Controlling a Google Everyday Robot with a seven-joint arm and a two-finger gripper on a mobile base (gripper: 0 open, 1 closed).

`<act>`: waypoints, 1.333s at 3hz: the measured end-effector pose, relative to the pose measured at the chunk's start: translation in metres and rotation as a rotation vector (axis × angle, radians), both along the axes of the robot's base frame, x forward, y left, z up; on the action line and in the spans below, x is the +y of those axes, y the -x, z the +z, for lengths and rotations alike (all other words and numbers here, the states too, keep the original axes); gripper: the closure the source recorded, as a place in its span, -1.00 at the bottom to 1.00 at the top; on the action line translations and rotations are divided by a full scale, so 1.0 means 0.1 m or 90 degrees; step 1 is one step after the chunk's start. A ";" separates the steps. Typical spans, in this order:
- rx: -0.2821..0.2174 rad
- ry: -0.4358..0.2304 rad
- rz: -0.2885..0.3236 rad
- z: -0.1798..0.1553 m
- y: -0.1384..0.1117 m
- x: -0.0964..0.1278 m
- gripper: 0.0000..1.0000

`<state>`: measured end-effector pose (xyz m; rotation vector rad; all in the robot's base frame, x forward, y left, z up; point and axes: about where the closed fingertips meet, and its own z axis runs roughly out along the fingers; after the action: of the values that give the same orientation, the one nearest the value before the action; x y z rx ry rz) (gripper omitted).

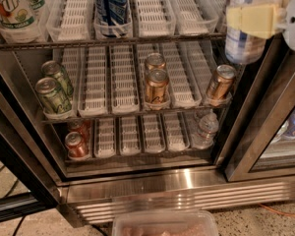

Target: Pick blue plastic bottle from top shelf of fridge

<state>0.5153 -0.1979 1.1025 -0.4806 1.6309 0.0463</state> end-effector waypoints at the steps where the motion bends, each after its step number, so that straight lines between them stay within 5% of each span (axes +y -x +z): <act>1: 0.054 0.018 0.060 -0.22 0.21 0.17 1.00; 2: 0.059 0.021 0.068 -0.23 0.24 0.20 1.00; 3: 0.075 0.026 0.124 -0.31 0.39 0.50 1.00; 4: 0.106 0.028 0.243 -0.43 0.76 1.08 1.00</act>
Offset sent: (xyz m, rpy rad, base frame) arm -0.0202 0.0131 -0.0205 -0.0278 0.0785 0.0832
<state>0.4392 -0.0898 1.0593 -0.8354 1.6844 0.3438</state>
